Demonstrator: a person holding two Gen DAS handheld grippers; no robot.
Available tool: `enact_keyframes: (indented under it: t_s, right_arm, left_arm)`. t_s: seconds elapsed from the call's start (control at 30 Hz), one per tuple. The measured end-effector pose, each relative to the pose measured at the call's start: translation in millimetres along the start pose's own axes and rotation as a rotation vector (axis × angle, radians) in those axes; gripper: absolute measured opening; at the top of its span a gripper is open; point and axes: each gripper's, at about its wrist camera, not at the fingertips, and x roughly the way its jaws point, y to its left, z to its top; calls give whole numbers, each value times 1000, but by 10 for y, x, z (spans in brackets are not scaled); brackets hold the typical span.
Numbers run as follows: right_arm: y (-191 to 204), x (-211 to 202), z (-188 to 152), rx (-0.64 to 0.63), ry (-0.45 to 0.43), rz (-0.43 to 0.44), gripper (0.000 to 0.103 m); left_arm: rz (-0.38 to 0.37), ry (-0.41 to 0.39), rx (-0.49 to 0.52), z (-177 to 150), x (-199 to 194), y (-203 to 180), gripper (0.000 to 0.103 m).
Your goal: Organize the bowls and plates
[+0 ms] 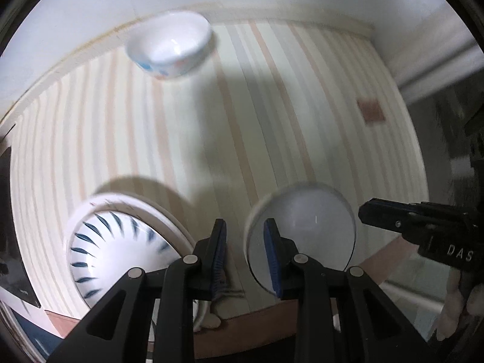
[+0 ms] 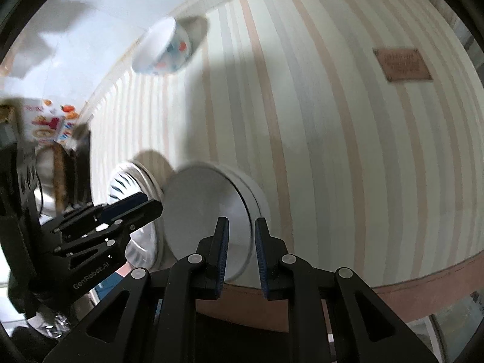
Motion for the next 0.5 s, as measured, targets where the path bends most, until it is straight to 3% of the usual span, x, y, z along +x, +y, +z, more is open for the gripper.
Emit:
enact_keyframes:
  t_s: [0.07,0.13,0.17,0.3,0.5]
  right_arm:
    - [67,-88,171,-9,-21,20,23]
    - [170,-134,427,-31,-48,38,40]
    - [221,-136,557,-40,-59,42,42]
    - [484,11,1199,-82,-106,62,43]
    - [764,523,1987,-106,-119,43,43]
  left_arm:
    - [-8,-31,-44,154,-95,142,27]
    - [9,-63,-94,381,-143,349,29]
    - [17,-73,-119,481,-144,457,29]
    - [34,-99,-235,954,-67,944,29]
    - [2,-57,-342,1559,323,1466,29]
